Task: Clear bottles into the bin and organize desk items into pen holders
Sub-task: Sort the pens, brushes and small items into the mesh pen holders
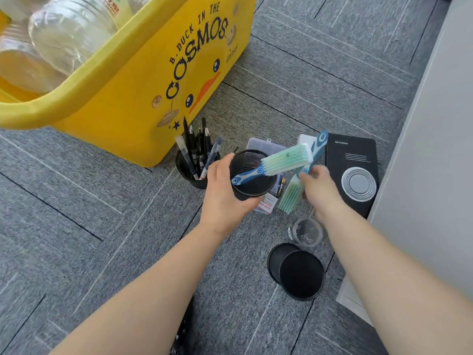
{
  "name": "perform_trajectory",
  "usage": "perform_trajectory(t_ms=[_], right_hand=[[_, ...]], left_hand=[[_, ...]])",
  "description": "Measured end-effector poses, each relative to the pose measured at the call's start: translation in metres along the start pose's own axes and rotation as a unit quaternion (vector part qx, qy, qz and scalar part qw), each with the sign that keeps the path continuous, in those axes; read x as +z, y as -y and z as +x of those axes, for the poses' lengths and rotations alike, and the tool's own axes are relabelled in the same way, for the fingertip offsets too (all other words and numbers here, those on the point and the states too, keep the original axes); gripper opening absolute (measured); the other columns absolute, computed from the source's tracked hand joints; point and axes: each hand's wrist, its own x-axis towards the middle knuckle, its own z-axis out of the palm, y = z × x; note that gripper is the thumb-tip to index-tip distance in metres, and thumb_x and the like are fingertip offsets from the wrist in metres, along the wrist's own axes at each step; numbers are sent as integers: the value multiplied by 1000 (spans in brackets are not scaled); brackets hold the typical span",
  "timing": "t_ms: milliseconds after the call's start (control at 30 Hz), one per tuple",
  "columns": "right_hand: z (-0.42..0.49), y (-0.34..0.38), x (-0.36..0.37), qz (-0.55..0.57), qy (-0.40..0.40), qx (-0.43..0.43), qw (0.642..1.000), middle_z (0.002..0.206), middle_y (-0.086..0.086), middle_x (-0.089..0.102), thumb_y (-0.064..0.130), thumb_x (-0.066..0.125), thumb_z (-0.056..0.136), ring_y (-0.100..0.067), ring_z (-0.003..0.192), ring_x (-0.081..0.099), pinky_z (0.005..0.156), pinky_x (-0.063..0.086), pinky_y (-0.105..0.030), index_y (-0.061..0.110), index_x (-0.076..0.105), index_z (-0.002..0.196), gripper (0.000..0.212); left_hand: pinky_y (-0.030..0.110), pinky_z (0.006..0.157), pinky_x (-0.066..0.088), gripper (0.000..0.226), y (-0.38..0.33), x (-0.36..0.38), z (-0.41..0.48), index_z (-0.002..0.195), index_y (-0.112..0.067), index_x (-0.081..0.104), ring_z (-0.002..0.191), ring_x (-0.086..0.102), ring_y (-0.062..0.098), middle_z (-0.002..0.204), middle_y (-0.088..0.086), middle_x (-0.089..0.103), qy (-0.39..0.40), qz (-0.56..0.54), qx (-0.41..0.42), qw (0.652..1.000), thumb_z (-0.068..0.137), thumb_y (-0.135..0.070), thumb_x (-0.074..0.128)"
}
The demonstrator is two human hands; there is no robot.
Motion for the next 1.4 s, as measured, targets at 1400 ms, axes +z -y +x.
perform_trajectory(t_ms=[1400], right_hand=[[-63, 26, 38, -482, -2, -660, 576, 119, 0, 65, 29, 64, 73, -26, 113, 58, 105, 27, -40, 21, 66, 114, 41]], left_hand=[[31, 93, 48, 94, 65, -20, -69, 127, -25, 35, 109, 54, 10, 119, -6, 52, -110, -67, -90, 988, 51, -45, 86]])
